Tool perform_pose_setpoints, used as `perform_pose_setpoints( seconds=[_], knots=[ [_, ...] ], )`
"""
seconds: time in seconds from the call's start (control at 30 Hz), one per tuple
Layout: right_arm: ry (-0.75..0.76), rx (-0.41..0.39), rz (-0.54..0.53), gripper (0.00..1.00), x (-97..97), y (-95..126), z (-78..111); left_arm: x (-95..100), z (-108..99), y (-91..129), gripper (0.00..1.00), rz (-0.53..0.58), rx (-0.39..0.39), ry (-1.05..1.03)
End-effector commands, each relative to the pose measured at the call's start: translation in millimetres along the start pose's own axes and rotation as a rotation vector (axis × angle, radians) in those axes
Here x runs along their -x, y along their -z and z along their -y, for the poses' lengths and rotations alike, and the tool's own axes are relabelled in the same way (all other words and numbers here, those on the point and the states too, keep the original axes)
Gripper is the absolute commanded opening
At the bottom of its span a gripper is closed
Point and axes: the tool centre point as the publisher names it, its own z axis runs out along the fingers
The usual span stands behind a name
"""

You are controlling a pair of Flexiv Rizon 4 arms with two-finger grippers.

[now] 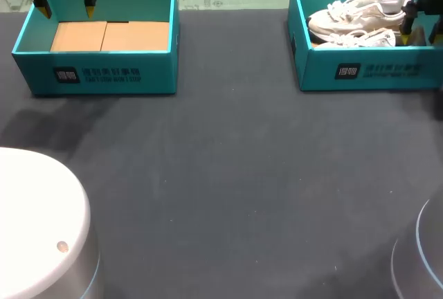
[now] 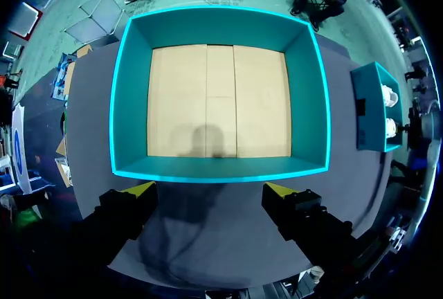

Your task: Take the shoe out of the shoebox, open the shoe tongue, remove and reinsert the insole, then place the shoe into the shoebox

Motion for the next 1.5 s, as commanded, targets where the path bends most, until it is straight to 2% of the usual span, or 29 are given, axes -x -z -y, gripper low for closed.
perform_pose_setpoints(
  seconds=[0.03,0.27,0.53,0.7,0.73,0.83,0.97,1.3,1.4,1.43,1.47,1.5],
  knots=[
    [-0.001,-0.006,-0.005,0.79,1.1,-7,-4.9,-0.1,0,0,1.0,0.001,0.0,0.0],
    [-0.007,-0.008,-0.008,0.78,3.2,-15,-4.4,-0.1,0,0,1.0,0.001,0.0,0.0],
    [-0.017,-0.016,-0.012,0.83,8.1,-24,-4.5,-0.1,0,0,1.0,0.001,0.0,0.0],
    [-0.016,-0.026,-0.018,0.8,8.3,-29,-5.4,-0.1,0,0,1.0,0.001,0.0,0.0],
    [-0.015,-0.028,-0.019,0.76,7.7,-30,-5.4,-0.1,0,0,1.0,0.001,0.0,0.0],
    [-0.013,-0.031,-0.022,0.5,6.4,-32,-5.2,-0.1,0,0,1.0,0.001,0.0,0.0],
    [-0.011,-0.035,-0.026,0.4,5.8,-33,-4.8,-0.1,0,0,1.0,0.001,0.0,0.0],
    [-0.013,-0.038,-0.027,0.31,6.4,-33,-2.5,-0.1,0,0,1.0,0.001,0.0,0.0],
    [-0.016,-0.035,-0.023,0.2,7.1,-31,-2.2,-0.1,0,0,1.0,0.001,0.0,0.0],
    [-0.017,-0.033,-0.021,0.06,7.3,-29,-2.2,-0.1,0,0,1.0,0.001,0.0,0.0],
    [-0.018,-0.03,-0.019,0.0,7.8,-28,-2.4,-0.1,0,0,1.0,0.001,0.0,0.0],
    [-0.017,-0.027,-0.018,0.0,8.1,-27,-2.5,-0.1,0,0,1.0,0.001,0.0,0.0]
  ],
)
